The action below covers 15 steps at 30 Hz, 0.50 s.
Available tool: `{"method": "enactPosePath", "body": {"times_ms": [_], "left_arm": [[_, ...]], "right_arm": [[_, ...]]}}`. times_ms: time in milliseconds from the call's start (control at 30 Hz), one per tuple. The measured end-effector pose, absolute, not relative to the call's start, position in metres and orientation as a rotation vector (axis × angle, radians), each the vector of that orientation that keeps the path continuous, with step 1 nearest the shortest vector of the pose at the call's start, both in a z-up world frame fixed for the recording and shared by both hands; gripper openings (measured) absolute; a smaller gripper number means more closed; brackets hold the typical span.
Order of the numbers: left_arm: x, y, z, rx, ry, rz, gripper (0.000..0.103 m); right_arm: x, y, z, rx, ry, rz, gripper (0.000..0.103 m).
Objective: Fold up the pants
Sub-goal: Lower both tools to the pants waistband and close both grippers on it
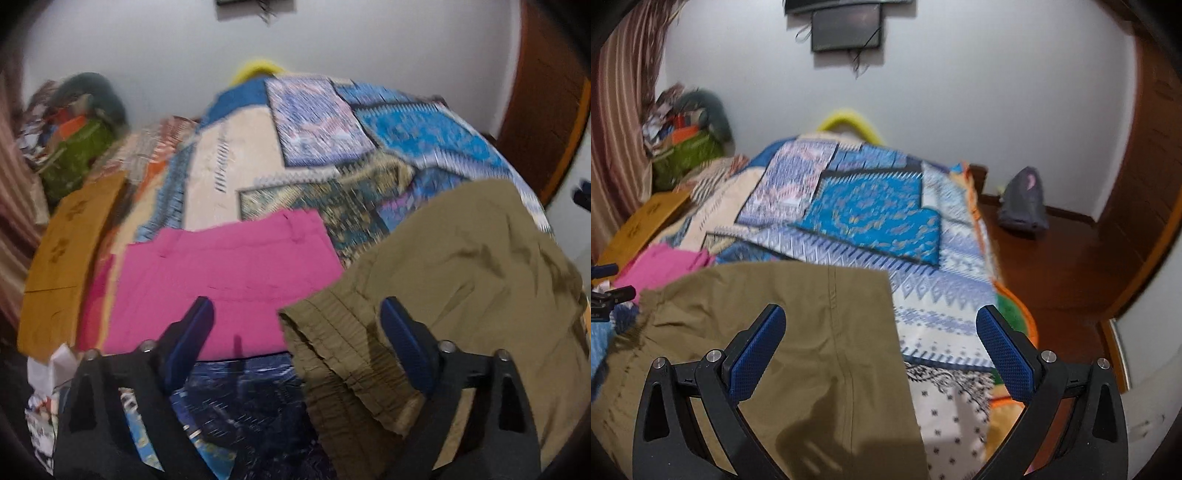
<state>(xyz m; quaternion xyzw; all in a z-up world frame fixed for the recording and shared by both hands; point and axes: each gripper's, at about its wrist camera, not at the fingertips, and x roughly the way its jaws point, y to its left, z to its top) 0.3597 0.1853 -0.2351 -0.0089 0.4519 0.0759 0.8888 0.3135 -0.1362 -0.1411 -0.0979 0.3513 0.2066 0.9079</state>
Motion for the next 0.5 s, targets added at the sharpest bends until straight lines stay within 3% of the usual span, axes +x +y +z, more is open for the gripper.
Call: {"method": "enactPosePath", "body": {"times_ms": [133, 367, 433, 500], "left_arm": [[0.370, 0.186, -0.261, -0.021, 1.006, 0.124, 0.076], [0.379, 0.195, -0.280, -0.104, 1.037, 0.058, 0.073], [0.383, 0.203, -0.285, -0.201, 1.058, 0.023, 0.062], [0.387, 0.209, -0.288, -0.272, 1.071, 0.001, 0.058]], "right_arm": [[0.336, -0.124, -0.151, -0.260, 0.765, 0.455, 0.102], [0.380, -0.109, -0.168, -0.276, 0.816, 0.492, 0.100], [0.391, -0.105, -0.177, -0.278, 0.841, 0.498, 0.096], [0.404, -0.101, -0.189, -0.275, 0.894, 0.480, 0.086]]}}
